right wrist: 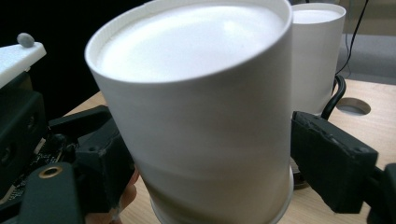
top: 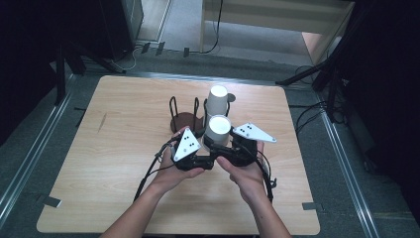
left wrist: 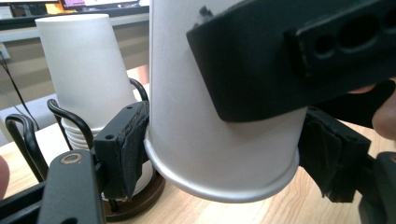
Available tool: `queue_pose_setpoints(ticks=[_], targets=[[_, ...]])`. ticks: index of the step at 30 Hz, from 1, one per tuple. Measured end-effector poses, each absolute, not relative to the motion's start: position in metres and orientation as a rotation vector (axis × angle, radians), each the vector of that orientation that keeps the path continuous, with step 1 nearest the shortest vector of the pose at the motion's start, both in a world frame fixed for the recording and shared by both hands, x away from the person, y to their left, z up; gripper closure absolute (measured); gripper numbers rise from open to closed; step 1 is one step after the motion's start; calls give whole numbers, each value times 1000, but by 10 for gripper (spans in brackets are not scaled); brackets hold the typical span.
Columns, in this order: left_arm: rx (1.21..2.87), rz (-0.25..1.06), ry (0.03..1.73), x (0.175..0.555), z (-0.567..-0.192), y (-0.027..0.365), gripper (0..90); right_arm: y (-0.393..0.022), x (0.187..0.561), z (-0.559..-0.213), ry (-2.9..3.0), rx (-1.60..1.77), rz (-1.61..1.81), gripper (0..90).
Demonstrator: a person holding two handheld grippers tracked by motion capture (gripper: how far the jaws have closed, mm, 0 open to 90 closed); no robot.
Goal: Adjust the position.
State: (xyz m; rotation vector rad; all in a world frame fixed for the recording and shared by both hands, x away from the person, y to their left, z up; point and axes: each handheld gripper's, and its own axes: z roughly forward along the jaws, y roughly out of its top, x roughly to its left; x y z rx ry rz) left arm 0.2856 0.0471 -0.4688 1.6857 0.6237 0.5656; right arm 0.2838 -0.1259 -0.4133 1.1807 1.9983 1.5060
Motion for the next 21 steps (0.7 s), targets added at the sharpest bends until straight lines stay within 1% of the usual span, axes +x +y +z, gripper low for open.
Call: queue_pose_setpoints(ticks=[5,7,8,14,18,21], targets=[[1687,570,627,286,-469,47,229,-125,284,-413,2002,1190,1492,178],[1704,565,631,286,-471,47,208,-124,283,-413,1994,1166,1467,227],[1715,549,635,287,-472,47,173,-123,281,-413,1985,1157,1449,267],[1744,555,654,288,-472,47,108,-124,282,-413,1996,1149,1453,320],[1797,565,660,290,-478,50,106,-129,282,-407,1963,1141,1457,330],[1794,549,677,290,-481,56,103,-138,284,-401,1936,1129,1448,330]])
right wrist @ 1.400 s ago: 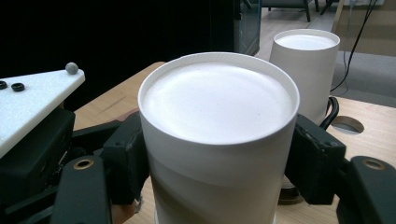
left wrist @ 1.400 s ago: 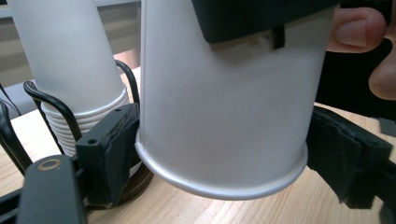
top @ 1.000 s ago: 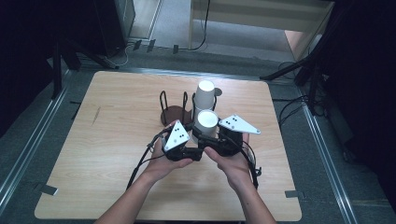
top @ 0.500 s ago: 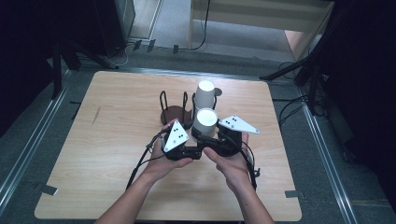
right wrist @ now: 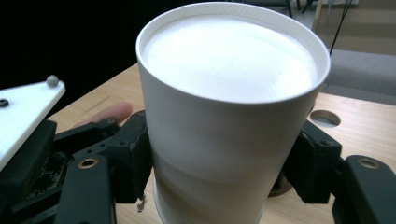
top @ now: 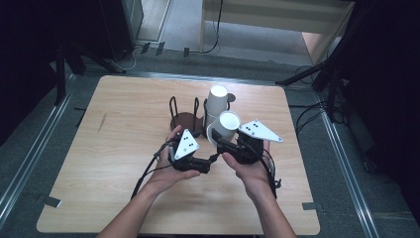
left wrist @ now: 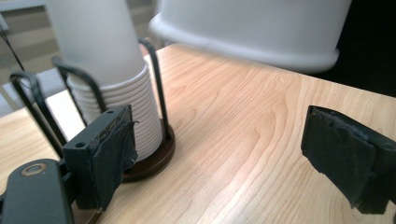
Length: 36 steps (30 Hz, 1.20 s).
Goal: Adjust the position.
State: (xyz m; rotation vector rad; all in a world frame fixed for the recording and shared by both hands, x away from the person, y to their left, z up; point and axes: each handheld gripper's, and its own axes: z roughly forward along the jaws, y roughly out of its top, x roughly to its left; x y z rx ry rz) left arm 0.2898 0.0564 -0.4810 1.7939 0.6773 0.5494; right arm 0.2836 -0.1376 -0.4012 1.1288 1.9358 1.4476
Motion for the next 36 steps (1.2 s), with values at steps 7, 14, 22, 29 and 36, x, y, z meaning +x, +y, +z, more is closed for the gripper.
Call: queue_pose_setpoints(ticks=[7,14,22,29,36], targets=[[1759,537,724,290,-477,78,92,-146,283,-402,1910,1083,1377,333],[1730,509,761,289,-470,93,90,-145,283,-409,1897,1020,1267,341],[1698,435,811,291,-462,105,94,-131,279,-422,1885,834,1085,346],[1688,380,808,290,-453,112,130,-122,274,-433,1873,669,950,348],[1699,356,778,288,-443,107,135,-111,270,-446,1852,534,838,350]])
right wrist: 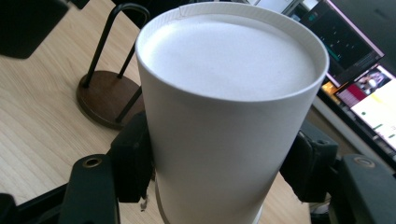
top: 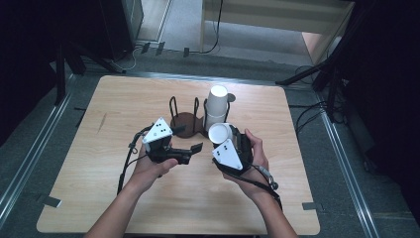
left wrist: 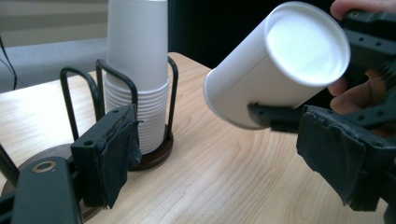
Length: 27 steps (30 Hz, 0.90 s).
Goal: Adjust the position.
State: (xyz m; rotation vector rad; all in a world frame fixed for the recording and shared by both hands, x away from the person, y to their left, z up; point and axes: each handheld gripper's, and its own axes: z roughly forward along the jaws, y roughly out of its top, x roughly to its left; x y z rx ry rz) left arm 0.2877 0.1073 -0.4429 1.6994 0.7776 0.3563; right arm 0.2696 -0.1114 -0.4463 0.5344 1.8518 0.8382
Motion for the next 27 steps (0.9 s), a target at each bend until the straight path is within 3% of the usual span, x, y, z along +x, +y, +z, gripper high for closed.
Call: queue_pose_setpoints(ticks=[27], targets=[[1802,348,671,277,-442,80,161,-106,260,-464,1801,382,814,347]])
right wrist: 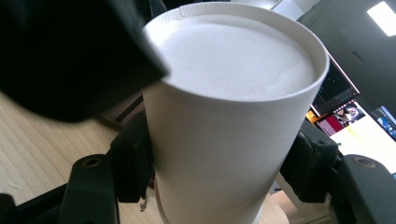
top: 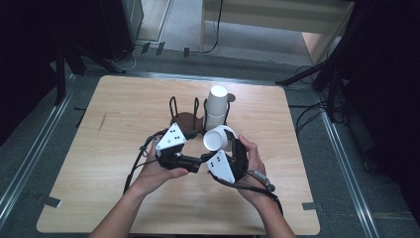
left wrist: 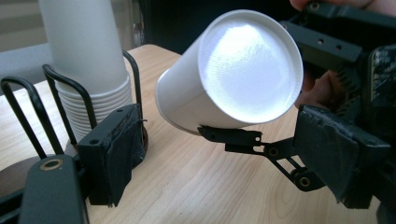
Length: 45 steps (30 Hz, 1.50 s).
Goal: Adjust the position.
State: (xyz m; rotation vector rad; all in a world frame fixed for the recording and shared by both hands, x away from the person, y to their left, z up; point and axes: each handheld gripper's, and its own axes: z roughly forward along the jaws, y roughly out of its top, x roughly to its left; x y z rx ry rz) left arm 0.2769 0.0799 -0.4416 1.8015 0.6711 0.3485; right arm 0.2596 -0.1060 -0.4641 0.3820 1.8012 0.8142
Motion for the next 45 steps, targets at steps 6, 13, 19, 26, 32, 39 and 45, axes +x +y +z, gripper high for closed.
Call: queue_pose_setpoints(ticks=[6,13,19,26,32,39,45], targets=[[1813,348,651,279,-441,76,182,-103,257,-466,1820,356,833,344],[1833,380,637,278,-440,71,244,-98,255,-467,1839,329,847,340],[1849,389,620,278,-441,72,285,-97,255,-469,1851,318,843,330],[1832,350,611,281,-440,79,319,-99,254,-469,1860,307,854,321],[1828,359,604,280,-439,80,323,-99,254,-468,1855,306,865,318],[1828,345,599,282,-441,81,360,-98,256,-468,1867,303,848,249],[1789,364,623,284,-440,89,368,-102,259,-467,1874,345,833,129]])
